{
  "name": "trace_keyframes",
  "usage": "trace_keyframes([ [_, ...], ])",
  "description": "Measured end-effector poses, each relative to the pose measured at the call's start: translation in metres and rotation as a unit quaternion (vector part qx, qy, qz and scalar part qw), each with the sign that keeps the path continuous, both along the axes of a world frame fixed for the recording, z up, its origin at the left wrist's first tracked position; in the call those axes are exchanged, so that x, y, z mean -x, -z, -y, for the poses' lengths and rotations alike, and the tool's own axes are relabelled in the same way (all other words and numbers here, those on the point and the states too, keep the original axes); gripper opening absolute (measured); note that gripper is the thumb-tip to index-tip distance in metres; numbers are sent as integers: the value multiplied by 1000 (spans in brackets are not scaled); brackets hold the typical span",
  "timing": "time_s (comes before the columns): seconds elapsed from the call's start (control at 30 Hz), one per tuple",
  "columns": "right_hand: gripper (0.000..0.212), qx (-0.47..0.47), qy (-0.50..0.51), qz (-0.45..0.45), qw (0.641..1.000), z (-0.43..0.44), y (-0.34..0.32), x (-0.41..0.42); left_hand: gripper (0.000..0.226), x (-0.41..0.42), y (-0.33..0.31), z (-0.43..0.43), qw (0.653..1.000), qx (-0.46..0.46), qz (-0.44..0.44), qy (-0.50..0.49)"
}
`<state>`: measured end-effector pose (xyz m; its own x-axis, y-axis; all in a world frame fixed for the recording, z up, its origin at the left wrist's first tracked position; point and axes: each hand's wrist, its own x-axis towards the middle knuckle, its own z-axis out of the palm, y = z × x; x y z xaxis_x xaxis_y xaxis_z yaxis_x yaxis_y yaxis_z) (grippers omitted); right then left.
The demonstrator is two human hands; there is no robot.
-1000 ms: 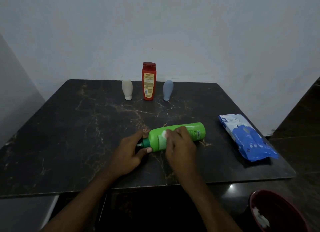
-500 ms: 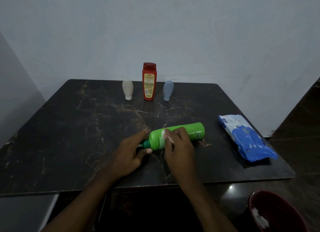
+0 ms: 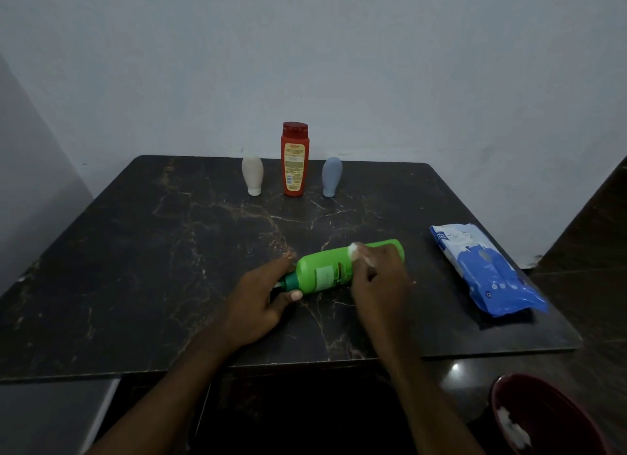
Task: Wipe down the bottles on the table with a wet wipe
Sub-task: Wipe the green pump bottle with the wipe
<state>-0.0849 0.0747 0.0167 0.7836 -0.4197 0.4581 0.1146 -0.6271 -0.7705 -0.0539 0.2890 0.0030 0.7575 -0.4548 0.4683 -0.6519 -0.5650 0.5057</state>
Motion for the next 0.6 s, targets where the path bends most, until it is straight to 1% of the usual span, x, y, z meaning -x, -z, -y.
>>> trace_keyframes([
  [0.1,18,46,-94,39,994,-35,3,7,28,0,0,-1,1000,6,-5,-1],
  [0.13,19,55,-107,44,992,-36,4,7,28,0,0,-1,1000,7,-7,0],
  [0.2,19,58,-95,36,993,-25,6,2,26,1,-1,-2,1000,8,-7,2],
  [0.33,14,24,18,-19,999,37,9,-12,23,2,-2,0,1000,12,0,11],
  [0.43,21,25,69,-67,995,68,12,-25,25,2,-2,1,1000,14,3,15],
  [0.5,23,39,58,-79,994,60,8,-26,27,2,-1,1,1000,13,2,14],
  [0.6,19,33,-17,-38,999,21,-2,-14,26,2,0,0,1000,12,3,6],
])
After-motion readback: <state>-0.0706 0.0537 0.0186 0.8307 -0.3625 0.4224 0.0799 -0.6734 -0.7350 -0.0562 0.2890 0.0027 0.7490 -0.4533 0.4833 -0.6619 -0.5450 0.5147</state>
